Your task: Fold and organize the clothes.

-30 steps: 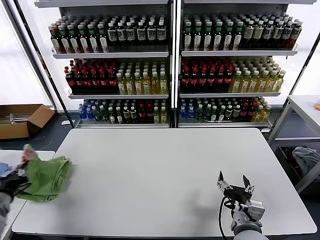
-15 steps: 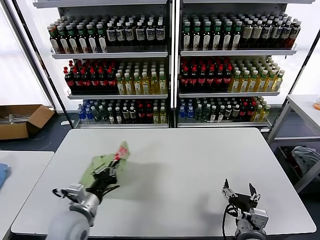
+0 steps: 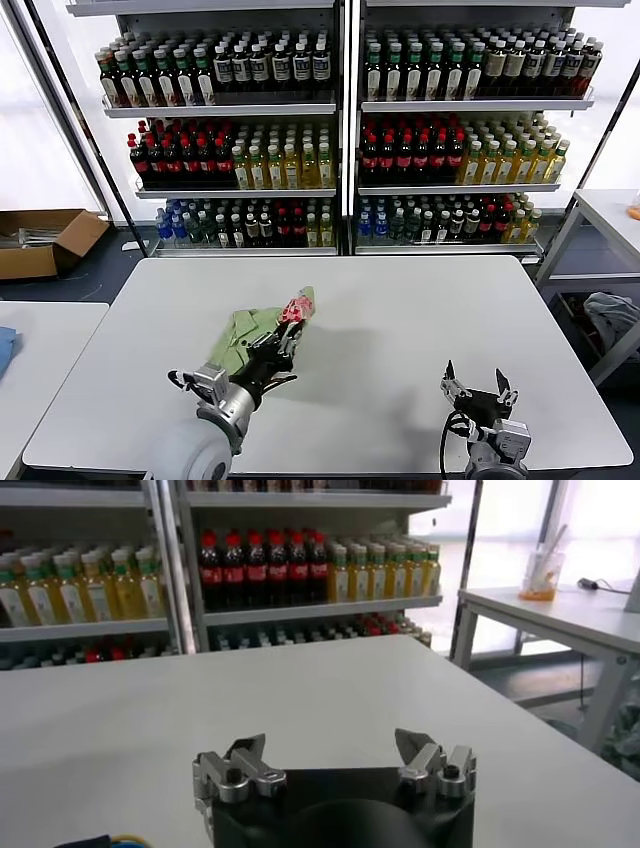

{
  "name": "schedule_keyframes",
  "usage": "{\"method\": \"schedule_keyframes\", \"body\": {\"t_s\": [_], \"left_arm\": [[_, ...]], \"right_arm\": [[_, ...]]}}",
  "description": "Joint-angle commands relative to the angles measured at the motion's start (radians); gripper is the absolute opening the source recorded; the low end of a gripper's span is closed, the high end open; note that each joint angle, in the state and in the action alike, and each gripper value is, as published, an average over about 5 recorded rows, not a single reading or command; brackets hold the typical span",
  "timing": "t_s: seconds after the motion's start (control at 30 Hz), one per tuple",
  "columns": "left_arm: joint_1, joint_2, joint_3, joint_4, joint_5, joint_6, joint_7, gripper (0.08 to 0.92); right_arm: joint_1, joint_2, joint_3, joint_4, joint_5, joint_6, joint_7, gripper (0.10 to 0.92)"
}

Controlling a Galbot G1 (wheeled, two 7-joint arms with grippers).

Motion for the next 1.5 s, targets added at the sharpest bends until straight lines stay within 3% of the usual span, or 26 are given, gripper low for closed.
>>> {"method": "schedule_keyframes", "body": {"t_s": [0.03,0.17,0.33,0.57,0.67,1.07,1.2,1.5], "left_arm": [[-0.036,-0.07,0.086,-0.004,-0.073,-0.017,-0.032,0.302],[-0.025,-0.08,0.052,-0.022,-0.095,-0.006,-0.086,0.423],[0.003,-0.033,-0.072,-0.042,-0.076,0.038,-0.154,0.562],[0.087,0.032,-0.238,-0.084,-0.027,0.046,-0.161,0.764],[0.107,0.043,-0.287,-0.093,-0.032,0.045,-0.166,0.811],[0.167,0.058,-0.364,-0.112,-0.057,0.047,-0.164,0.823],[0.167,0.055,-0.371,-0.107,-0.07,0.048,-0.163,0.823],[0.179,0.046,-0.367,-0.098,-0.089,0.052,-0.164,0.823]], "right_arm": [[0.002,-0.007,-0.026,-0.001,0.033,-0.014,-0.005,0.823],[0.02,-0.042,-0.041,0.013,0.282,-0.032,-0.006,0.823],[0.12,-0.098,-0.15,0.008,0.604,-0.093,-0.009,0.823],[0.395,-0.099,-0.357,-0.091,0.679,-0.155,0.073,0.823],[0.469,-0.088,-0.425,-0.15,0.706,-0.156,0.097,0.823],[0.598,-0.049,-0.535,-0.316,0.761,-0.156,0.156,0.823],[0.587,-0.038,-0.521,-0.325,0.758,-0.156,0.176,0.819],[0.531,-0.049,-0.464,-0.241,0.723,-0.156,0.202,0.726]]}}
